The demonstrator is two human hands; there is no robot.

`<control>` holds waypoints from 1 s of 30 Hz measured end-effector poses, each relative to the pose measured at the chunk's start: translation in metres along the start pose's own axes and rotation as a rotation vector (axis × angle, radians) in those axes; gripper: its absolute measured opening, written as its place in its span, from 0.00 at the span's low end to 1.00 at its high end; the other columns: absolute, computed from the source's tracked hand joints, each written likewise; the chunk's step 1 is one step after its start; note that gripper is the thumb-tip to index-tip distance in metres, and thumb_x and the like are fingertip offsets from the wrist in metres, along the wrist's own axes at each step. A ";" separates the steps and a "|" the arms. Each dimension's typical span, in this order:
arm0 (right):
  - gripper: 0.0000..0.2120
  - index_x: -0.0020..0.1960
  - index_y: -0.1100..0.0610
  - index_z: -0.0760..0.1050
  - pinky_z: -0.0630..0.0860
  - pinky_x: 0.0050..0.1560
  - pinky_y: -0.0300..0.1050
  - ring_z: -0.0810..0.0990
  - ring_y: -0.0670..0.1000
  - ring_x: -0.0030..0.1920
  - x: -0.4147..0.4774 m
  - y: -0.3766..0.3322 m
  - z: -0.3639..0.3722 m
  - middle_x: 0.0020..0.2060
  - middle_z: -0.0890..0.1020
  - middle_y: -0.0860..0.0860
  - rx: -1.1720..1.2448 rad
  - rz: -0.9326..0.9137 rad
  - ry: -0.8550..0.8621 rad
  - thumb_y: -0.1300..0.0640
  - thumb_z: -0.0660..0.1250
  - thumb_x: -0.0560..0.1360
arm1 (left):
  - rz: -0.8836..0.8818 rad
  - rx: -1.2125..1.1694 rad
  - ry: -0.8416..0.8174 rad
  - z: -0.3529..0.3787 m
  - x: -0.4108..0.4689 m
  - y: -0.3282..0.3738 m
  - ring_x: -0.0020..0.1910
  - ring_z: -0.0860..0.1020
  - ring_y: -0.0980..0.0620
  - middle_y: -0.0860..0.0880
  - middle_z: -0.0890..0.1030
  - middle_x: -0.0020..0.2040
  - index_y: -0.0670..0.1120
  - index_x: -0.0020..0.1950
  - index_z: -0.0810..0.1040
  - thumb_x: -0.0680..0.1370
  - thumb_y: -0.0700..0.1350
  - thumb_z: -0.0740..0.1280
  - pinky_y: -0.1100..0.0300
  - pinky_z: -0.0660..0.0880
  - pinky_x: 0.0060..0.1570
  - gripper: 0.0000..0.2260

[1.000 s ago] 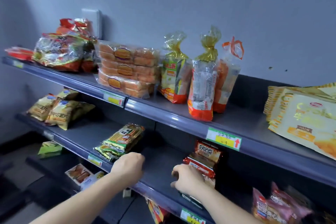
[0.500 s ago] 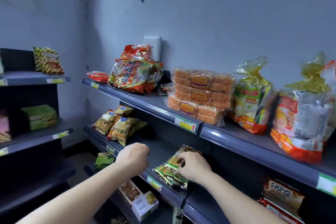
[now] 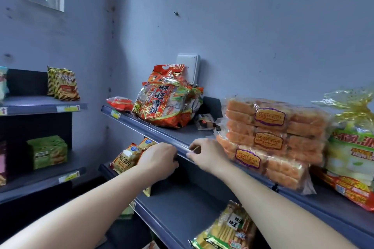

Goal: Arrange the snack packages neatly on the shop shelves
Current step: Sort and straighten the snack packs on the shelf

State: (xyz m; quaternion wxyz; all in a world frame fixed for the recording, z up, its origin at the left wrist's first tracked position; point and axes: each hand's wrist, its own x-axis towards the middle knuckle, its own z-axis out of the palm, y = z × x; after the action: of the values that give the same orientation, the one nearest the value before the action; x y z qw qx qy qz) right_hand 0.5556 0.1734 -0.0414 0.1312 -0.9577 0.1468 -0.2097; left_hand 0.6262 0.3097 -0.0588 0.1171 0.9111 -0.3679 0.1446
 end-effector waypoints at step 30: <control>0.42 0.77 0.44 0.49 0.69 0.67 0.51 0.66 0.61 0.70 0.250 0.069 0.079 0.73 0.64 0.56 -0.089 0.809 -0.035 0.32 0.63 0.70 | 0.563 -0.132 0.050 0.053 0.233 -0.086 0.58 0.74 0.45 0.47 0.76 0.55 0.45 0.57 0.78 0.79 0.51 0.63 0.54 0.71 0.48 0.12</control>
State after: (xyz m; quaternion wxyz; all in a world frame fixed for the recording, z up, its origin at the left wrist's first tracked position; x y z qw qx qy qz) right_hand 0.7924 0.0404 -0.0414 0.1642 -0.8310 0.5182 -0.1183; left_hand 0.8569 0.2047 -0.0360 0.1406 0.7596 -0.6120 0.1693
